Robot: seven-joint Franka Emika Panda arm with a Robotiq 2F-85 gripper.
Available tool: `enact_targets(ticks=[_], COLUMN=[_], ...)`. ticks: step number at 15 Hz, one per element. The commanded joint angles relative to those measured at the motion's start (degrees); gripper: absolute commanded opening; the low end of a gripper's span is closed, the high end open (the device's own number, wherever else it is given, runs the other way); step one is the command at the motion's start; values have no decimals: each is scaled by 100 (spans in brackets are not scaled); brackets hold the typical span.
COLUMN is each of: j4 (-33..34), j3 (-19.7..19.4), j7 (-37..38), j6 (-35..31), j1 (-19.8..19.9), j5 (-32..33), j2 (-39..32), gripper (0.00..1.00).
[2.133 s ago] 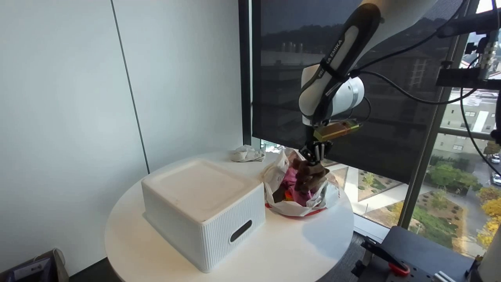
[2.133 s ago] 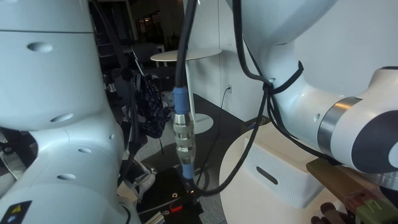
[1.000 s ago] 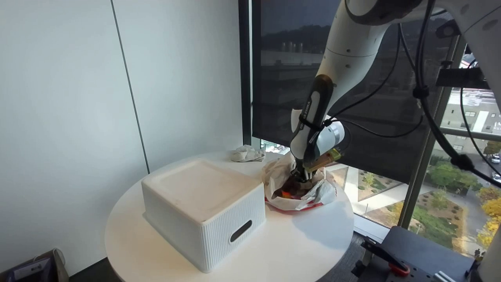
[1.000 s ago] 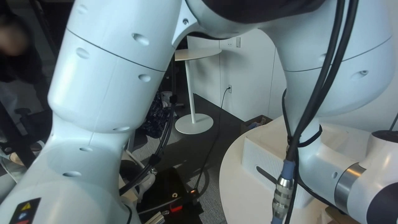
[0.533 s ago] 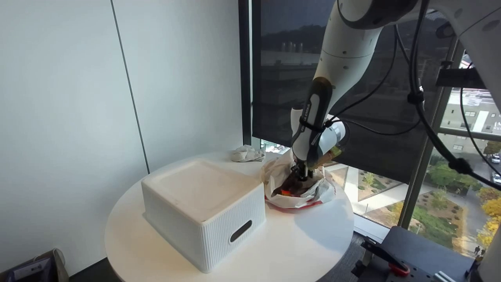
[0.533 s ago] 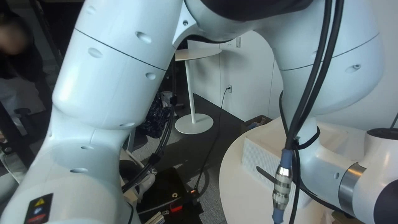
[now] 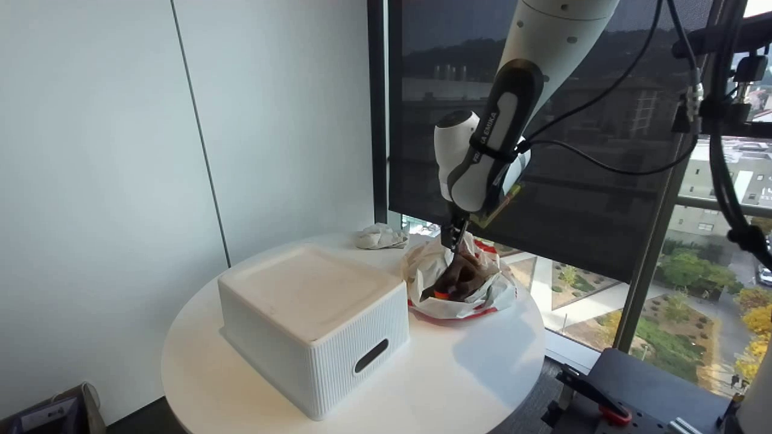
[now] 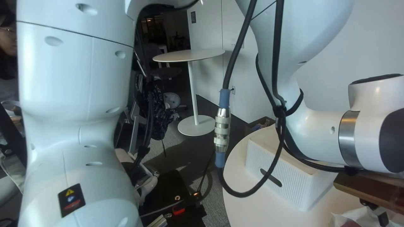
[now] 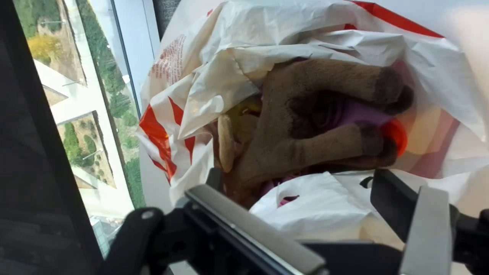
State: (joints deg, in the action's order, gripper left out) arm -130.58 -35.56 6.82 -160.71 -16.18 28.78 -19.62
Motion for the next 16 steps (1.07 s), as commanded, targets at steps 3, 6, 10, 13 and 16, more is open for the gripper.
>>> enact_targets(ticks=[3,6,10,13,16], j4=[-1029,-1202,-935,-704,-406], j3=[2043,2925,3394,3298,3274], j7=[-1425,-2629,-3585,-3625,-3629], j6=[333,381,523,357,255], j1=[1250,1772,2206,2287,2401], j5=[-1030,-2142,-2450,-1947,-1649], j2=[1128,881,227,-223,-594], gripper=[100,100,100,100,100])
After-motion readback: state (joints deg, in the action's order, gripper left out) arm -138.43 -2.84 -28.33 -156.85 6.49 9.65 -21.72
